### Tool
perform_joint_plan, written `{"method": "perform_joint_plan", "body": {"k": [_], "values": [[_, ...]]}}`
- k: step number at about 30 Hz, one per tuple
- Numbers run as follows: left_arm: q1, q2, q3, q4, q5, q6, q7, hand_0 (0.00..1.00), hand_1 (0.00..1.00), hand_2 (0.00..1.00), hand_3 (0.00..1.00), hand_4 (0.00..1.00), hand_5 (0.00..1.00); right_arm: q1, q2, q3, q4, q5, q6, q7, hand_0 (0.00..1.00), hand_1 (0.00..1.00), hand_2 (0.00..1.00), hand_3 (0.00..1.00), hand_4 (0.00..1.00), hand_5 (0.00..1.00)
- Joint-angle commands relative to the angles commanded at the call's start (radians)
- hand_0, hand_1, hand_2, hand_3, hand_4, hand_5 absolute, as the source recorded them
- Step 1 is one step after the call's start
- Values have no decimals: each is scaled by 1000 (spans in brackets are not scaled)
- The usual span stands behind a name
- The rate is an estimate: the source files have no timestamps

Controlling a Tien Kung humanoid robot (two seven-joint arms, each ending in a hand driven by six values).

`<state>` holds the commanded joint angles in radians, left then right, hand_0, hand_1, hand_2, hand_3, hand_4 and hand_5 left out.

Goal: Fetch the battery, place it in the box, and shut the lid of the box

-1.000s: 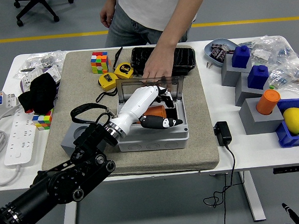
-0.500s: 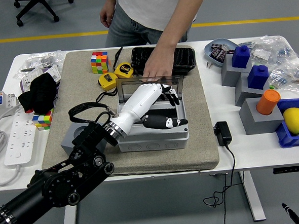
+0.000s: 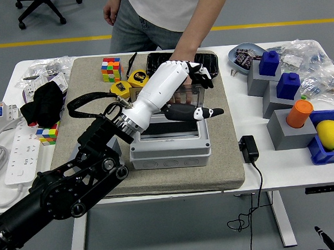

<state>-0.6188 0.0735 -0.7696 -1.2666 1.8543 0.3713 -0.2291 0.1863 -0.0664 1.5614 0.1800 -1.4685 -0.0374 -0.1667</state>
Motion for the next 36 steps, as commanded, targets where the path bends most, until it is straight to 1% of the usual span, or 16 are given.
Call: {"method": "perform_joint_plan", "body": {"k": [4, 5, 6, 8, 9, 11, 12, 13, 17, 19, 23, 24, 27, 29, 30, 36], "values": [[-26, 2, -30, 21, 63, -34, 51, 493, 609, 560, 532, 998, 455, 0, -1, 3, 0, -4, 0, -3, 776, 701, 721, 767, 998, 998], [-33, 2, -39, 27, 92, -58, 83, 493, 609, 560, 532, 998, 455, -1, -2, 4, 0, -5, 0, -4, 776, 701, 721, 767, 998, 998], [-36, 2, -44, 30, 116, -80, 113, 924, 925, 840, 793, 998, 776, -1, -2, 4, 0, -7, 0, -4, 776, 701, 721, 767, 998, 998], [-41, 2, -50, 33, 156, -121, 168, 924, 925, 840, 793, 998, 776, -1, -2, 4, 0, -6, 0, -4, 776, 701, 721, 767, 998, 998], [-44, 3, -52, 36, 188, -155, 209, 924, 925, 840, 793, 998, 776, 0, -2, 3, 0, -6, 0, -4, 776, 701, 721, 767, 998, 998], [-46, 5, -53, 38, 235, -208, 276, 924, 925, 840, 793, 998, 776, 0, -2, 1, 0, -4, 0, -3, 776, 701, 721, 767, 998, 998], [-46, 5, -52, 38, 246, -222, 293, 998, 998, 965, 891, 998, 985, 0, -2, 0, 0, -4, 0, -2, 776, 701, 721, 767, 998, 998], [-45, 6, -50, 37, 256, -240, 314, 998, 998, 965, 891, 998, 985, 0, -1, 0, 0, -4, 0, -2, 776, 701, 721, 767, 998, 998], [-45, 5, -47, 38, 273, -262, 334, 998, 998, 965, 891, 998, 985, 0, -2, 0, 0, -4, 0, -3, 776, 701, 721, 767, 998, 998], [-45, 6, -46, 37, 279, -277, 342, 998, 998, 952, 870, 998, 998, 0, -2, 0, 0, -4, 0, -3, 777, 701, 721, 767, 998, 998], [-41, 17, -38, 17, 311, -340, 385, 998, 998, 952, 870, 998, 998, 2, -3, 0, 0, -2, 0, -2, 777, 701, 721, 767, 998, 998], [-40, 19, -34, 11, 317, -354, 395, 998, 998, 930, 798, 998, 998, 1, -3, 0, 0, -1, 0, -2, 776, 700, 721, 767, 998, 998], [-35, 24, -26, -6, 337, -399, 426, 998, 998, 930, 798, 998, 998, 0, -2, 2, 0, -3, -1, -3, 776, 700, 721, 767, 998, 998], [-33, 25, -23, -8, 339, -410, 433, 998, 998, 930, 798, 998, 998, 0, -2, 1, 0, -1, 0, -3, 776, 700, 721, 767, 998, 998], [-32, 25, -22, -8, 338, -412, 434, 998, 998, 924, 741, 998, 998, 0, -2, 1, 0, -1, -1, -3, 776, 701, 721, 767, 998, 998], [-22, 36, -10, -33, 333, -426, 443, 998, 998, 915, 742, 998, 998, 2, -2, -1, 0, 4, -1, -1, 777, 701, 721, 767, 998, 998]]}}
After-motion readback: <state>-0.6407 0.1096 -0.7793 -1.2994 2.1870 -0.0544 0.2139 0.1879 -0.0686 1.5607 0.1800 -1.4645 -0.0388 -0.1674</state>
